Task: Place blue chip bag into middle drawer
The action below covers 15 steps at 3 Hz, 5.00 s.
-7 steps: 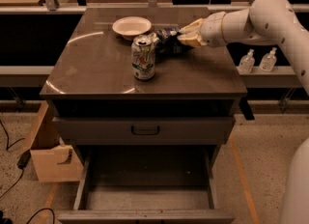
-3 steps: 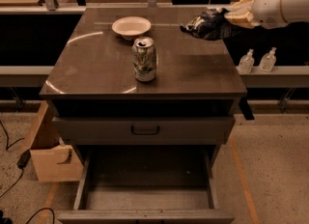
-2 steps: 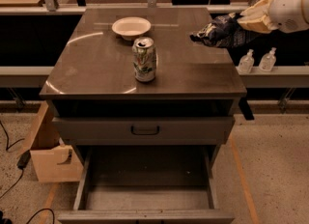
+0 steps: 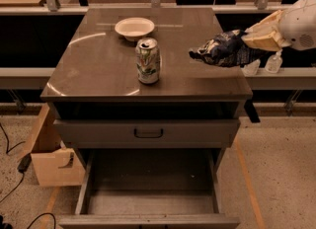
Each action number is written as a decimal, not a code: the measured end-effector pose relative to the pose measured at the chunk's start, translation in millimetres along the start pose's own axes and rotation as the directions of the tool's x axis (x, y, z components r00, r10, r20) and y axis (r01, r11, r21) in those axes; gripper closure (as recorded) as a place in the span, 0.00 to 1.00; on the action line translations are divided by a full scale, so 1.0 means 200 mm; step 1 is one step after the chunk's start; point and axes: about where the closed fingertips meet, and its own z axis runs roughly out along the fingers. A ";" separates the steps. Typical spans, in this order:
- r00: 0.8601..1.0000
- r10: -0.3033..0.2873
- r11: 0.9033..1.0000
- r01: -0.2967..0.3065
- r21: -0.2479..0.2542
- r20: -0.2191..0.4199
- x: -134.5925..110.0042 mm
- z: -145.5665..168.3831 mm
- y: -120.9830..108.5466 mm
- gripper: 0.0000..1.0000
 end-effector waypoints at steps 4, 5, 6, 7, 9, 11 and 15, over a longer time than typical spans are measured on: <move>0.995 0.085 0.996 -0.084 -0.032 0.048 -0.23 -0.14 0.63 1.00; 0.989 0.128 0.990 -0.123 -0.072 0.068 -0.17 -0.08 0.85 1.00; 0.980 0.181 0.973 -0.167 -0.157 0.083 -0.04 0.05 1.09 1.00; 0.980 0.181 0.973 -0.167 -0.157 0.083 -0.05 0.05 1.09 1.00; 0.965 0.241 0.940 -0.205 -0.272 0.106 0.13 0.32 1.44 1.00; 0.971 0.223 0.921 -0.181 -0.345 0.087 0.41 0.76 1.82 1.00; 0.935 0.347 0.918 -0.324 -0.227 0.070 0.78 0.99 1.81 1.00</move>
Offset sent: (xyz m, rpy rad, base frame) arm -0.1133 0.0597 0.0115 0.0311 0.0628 0.0442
